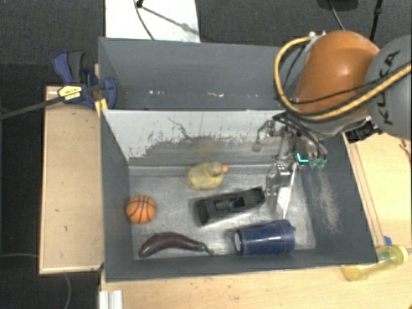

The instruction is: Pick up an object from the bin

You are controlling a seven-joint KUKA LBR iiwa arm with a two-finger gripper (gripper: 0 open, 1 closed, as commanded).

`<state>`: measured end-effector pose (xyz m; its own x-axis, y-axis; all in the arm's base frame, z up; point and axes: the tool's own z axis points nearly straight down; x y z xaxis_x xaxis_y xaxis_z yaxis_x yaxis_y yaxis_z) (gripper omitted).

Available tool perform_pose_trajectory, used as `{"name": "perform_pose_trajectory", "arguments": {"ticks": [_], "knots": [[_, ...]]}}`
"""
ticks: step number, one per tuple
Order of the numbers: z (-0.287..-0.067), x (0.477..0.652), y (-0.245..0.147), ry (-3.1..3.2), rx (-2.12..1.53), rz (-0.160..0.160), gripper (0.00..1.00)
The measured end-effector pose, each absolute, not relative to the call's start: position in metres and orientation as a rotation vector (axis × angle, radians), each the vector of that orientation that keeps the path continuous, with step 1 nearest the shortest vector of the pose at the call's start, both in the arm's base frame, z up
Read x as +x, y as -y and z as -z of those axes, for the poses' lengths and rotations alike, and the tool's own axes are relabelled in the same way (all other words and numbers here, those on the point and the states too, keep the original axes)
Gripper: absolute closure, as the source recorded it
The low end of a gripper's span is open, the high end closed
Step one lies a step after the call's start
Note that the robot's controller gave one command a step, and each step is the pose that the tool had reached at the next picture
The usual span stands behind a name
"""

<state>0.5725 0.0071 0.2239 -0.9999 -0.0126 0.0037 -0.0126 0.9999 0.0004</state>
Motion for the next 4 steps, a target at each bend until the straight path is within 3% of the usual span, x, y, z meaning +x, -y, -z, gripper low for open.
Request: {"name": "perform_pose_trajectory", "arguments": {"ticks": [1,2,3,4], "knots": [[-0.228,0.574,-0.007,3.145,0.019,0.001,0.00],[-0.185,0.575,-0.008,3.153,0.030,0.000,0.00],[-0.122,0.580,-0.006,3.130,0.338,0.000,0.00],[-0.079,0.576,-0.016,3.106,0.306,-0.017,1.00]]}}
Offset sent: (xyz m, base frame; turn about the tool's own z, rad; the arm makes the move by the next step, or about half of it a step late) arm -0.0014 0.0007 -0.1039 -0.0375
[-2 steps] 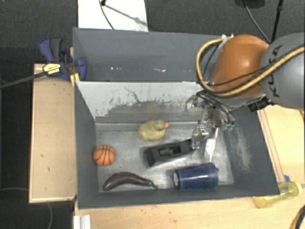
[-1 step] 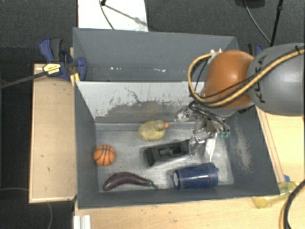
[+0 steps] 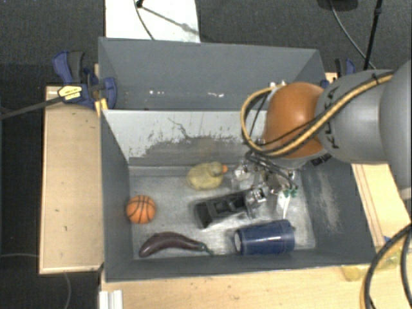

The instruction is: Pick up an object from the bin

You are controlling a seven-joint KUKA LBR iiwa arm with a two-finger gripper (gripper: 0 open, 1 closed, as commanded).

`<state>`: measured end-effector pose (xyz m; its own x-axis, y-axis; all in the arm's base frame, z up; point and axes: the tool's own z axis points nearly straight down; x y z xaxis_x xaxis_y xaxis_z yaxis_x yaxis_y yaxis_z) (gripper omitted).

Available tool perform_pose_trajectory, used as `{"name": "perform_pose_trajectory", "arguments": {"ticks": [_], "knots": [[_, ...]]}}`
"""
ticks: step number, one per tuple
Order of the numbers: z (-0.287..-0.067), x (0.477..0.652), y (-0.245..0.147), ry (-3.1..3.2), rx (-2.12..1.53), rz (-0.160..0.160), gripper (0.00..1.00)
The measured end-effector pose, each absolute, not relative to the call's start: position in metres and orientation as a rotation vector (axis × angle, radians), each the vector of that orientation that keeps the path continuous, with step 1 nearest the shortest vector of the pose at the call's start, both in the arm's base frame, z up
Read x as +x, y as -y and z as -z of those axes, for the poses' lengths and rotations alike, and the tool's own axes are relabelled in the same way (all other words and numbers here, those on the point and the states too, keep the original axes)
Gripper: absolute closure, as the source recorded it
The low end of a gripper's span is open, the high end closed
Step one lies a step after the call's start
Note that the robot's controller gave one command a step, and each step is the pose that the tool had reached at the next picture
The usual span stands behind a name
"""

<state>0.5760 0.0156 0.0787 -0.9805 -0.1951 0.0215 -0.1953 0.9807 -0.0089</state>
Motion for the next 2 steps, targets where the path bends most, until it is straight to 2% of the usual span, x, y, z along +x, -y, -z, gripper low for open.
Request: {"name": "perform_pose_trajectory", "arguments": {"ticks": [1,2], "knots": [[-0.079,0.576,-0.016,3.106,0.305,-0.017,1.00],[-0.224,0.576,-0.017,3.129,0.303,-0.001,1.00]]}}
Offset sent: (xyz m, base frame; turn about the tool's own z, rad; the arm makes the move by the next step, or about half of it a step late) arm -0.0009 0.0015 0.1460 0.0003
